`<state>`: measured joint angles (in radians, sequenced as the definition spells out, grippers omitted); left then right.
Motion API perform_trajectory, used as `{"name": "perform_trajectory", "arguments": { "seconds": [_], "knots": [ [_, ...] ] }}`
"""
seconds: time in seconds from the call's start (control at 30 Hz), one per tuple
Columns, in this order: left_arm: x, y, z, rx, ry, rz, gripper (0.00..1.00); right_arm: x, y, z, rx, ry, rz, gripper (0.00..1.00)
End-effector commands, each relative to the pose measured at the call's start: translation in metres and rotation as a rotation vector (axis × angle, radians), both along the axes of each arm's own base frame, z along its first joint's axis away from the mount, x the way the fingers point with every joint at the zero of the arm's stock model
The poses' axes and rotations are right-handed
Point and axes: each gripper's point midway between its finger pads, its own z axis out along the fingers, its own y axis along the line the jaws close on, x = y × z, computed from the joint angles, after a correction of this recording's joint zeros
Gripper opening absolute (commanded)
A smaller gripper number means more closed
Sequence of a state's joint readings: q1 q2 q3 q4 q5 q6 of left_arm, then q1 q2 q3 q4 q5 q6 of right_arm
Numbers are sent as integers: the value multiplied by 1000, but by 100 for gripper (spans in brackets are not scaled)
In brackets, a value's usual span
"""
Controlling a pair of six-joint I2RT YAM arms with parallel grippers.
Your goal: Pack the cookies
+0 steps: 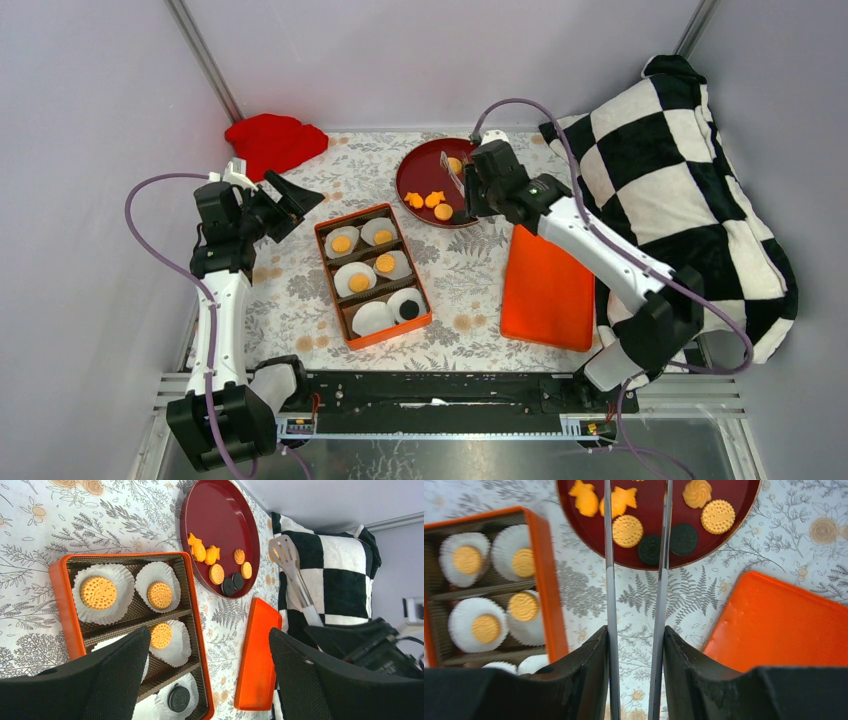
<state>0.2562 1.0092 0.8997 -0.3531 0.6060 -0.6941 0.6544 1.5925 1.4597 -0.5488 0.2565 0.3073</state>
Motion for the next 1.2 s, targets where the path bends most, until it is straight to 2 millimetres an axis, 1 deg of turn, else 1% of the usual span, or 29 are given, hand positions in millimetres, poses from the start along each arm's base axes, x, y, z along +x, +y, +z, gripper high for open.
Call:
{"name": "perform_trajectory", "arguments": {
  "seconds": [0.0,0.07,0.13,0.23,0.33,0.43,0.53,0.63,0.77,0.8,0.9,1.0,1.17],
  "knots": [
    [4,3,7,13,-31,12,92,-39,14,23,81,7,116,2],
    [5,6,8,22,-28,28,92,-66,26,26,70,13,195,1],
    [6,8,7,26,-21,37,92,-102,42,24,51,36,290,1],
    [9,8,6,19,-14,33,92,-154,66,22,72,90,427,2],
    [11,8,4,14,-9,30,92,-203,84,16,64,121,545,2],
    [13,9,3,15,-9,33,91,-237,93,7,7,135,620,2],
    [12,8,2,13,-9,29,91,-258,99,-4,-42,160,672,2],
    [10,7,3,16,-10,25,91,-275,107,-18,-68,194,717,2],
    [6,6,4,26,-17,23,91,-283,114,-41,-84,235,743,3],
    [5,7,4,28,-18,25,92,-283,115,-45,-90,237,741,3],
    [4,7,5,37,-25,23,92,-277,121,-49,-94,212,731,4],
    [4,7,6,41,-26,20,92,-269,127,-47,-95,171,710,4],
    [4,7,7,44,-28,17,92,-266,130,-50,-111,165,706,5]
  ]
}}
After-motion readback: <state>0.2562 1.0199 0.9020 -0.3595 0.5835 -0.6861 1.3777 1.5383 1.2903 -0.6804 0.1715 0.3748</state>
